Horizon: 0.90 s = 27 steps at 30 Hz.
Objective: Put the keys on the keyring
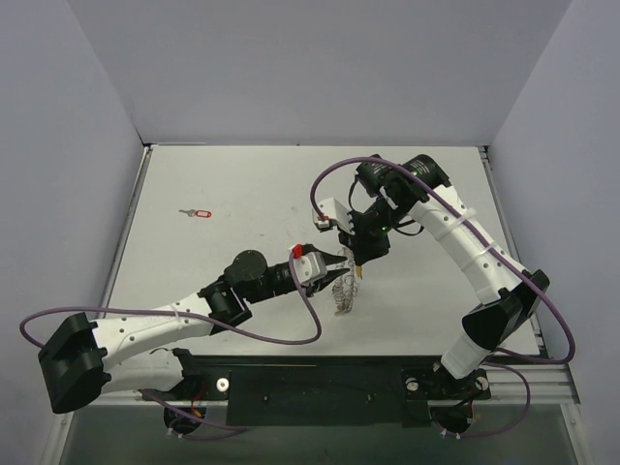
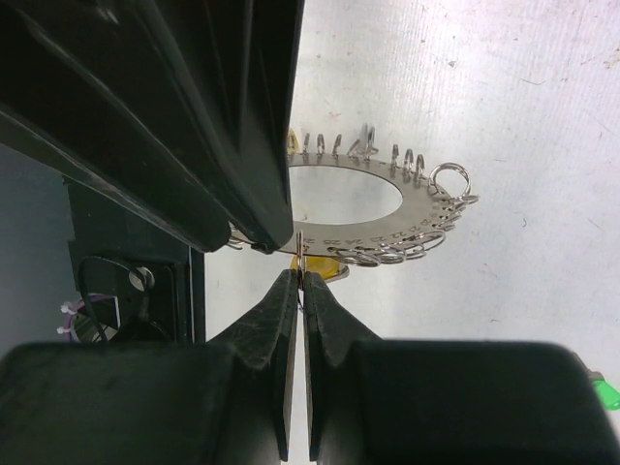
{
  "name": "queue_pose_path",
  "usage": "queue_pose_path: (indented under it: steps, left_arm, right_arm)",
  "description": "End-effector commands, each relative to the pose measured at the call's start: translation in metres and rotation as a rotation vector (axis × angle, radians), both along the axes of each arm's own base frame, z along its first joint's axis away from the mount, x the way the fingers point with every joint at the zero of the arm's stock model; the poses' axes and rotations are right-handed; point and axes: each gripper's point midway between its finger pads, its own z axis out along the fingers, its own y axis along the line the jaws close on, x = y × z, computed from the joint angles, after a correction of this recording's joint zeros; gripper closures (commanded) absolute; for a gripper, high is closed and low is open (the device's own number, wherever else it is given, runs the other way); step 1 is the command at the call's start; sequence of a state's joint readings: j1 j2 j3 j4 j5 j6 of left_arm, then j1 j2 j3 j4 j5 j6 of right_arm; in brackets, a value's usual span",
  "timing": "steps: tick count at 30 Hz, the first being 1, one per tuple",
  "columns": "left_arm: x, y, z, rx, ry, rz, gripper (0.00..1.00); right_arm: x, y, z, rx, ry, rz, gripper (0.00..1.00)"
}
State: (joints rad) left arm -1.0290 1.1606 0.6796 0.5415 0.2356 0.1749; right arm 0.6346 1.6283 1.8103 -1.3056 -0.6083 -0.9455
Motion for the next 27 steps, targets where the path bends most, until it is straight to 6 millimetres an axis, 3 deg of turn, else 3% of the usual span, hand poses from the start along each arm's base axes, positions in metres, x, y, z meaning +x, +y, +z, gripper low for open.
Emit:
queue_pose_path:
  steps: [1, 22, 27]
  left_arm:
    - [0.001, 0.009, 0.034, -0.093, -0.082, 0.033, 0.64]
    - [0.014, -0.011, 0.014, -0.063, -0.049, 0.037, 0.64]
    - [0.014, -0.014, 0.012, -0.045, -0.045, 0.03, 0.73]
  right_arm:
    - [-0.037, -0.021, 0.012, -0.058, 0.114, 0.006, 1.0]
    - [-0.041, -0.014, 0.013, -0.019, 0.146, -0.003, 1.0]
    - [-0.041, -0.013, 0.013, -0.014, 0.147, -0.004, 1.0]
